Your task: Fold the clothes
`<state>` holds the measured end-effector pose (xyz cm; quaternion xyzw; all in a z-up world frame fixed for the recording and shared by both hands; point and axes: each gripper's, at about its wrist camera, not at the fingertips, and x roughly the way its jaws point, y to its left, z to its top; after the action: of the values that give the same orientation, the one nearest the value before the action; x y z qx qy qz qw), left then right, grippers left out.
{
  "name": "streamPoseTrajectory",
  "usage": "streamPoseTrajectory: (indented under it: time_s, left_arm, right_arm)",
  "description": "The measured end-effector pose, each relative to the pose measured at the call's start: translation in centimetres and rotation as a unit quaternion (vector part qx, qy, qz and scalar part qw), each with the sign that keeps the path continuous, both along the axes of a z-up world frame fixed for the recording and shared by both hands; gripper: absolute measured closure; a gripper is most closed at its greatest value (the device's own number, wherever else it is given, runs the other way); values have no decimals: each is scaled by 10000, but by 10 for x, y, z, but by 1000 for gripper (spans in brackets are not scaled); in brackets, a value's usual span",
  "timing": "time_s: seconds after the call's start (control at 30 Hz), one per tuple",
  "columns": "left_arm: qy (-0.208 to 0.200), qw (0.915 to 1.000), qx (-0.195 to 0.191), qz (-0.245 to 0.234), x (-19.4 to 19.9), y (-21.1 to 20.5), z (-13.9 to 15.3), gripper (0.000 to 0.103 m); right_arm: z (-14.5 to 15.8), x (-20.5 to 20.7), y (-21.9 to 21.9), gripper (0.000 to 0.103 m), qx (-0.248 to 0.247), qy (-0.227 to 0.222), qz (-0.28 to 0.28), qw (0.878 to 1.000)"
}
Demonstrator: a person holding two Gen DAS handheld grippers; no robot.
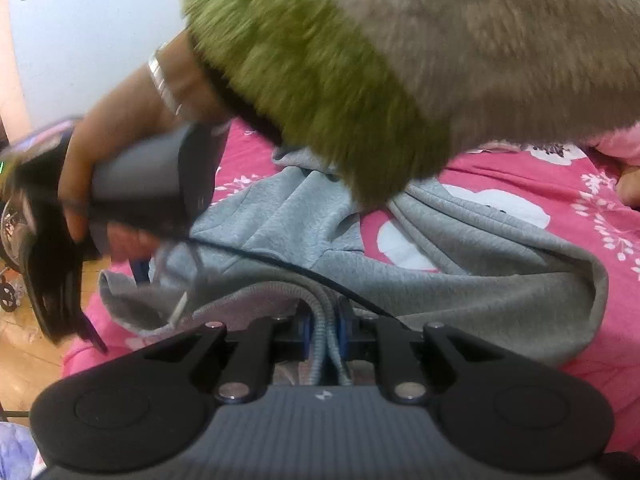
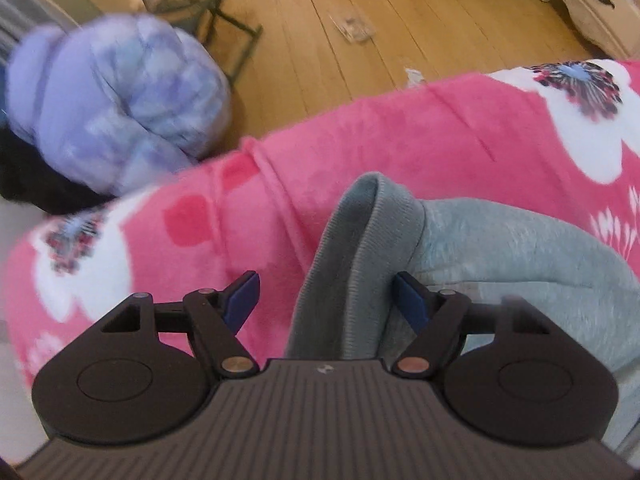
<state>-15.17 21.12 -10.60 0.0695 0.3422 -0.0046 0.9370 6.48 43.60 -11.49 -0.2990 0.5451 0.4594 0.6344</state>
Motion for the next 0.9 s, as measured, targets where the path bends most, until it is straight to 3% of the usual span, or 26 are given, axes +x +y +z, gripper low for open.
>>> streamPoseTrajectory:
  time_s: [0.03,0.1,0.17,0.2,0.33,0.43,0.57,0.7,0.73,0.77,0.83,0.87,0.9]
  left_arm:
    - [-10,10000,-53,22,0,1,-1,90]
    - [-78,9998,-130,84,-3,5,-2,90]
    - [-220,9991,-300,212,-11,12,1,90]
    - [-308,9982,-403,309,-16,17,3,90]
    - [-758,9875,-873,1072,-42,48,20,90]
    - [-1132,9677,-1227,1891,-54,95,37,90]
    - [-1210,9473,-1555,2525,-47,162,50,90]
    - [-617,9356,-1844,2948,-25,227,36,90]
    - [-343,9293,-2045,3057,-19,243,20,90]
    - [-164,9237,-2179,3147,-15,252,7,90]
    - [179,9108,-2443,3323,-9,271,-20,90]
    - [218,9037,-2563,3422,-9,276,-29,90]
    - [204,8994,-2661,3461,-9,280,-33,90]
  right_arm:
    - [-6,-4,2,34,-67,-108,68,9999]
    - [-7,-11,-5,60,-43,-467,262,9986]
    - [1,0,-20,90,176,-358,102,9992]
    - [8,9,-30,94,333,-202,-82,9992]
    - [55,58,-73,94,1278,220,-1026,9862]
    - [93,91,-93,94,2030,364,-1708,9635]
    - [122,106,-85,94,2718,373,-2172,9368]
    - [106,112,-65,92,2952,195,-2572,9199]
    - [94,114,-62,85,2940,240,-2611,9191]
    - [81,117,-60,80,2918,292,-2633,9191]
    - [55,121,-55,67,2606,288,-2563,9304]
    - [48,123,-59,58,2544,288,-2507,9336]
    - [42,124,-64,56,2508,292,-2451,9360]
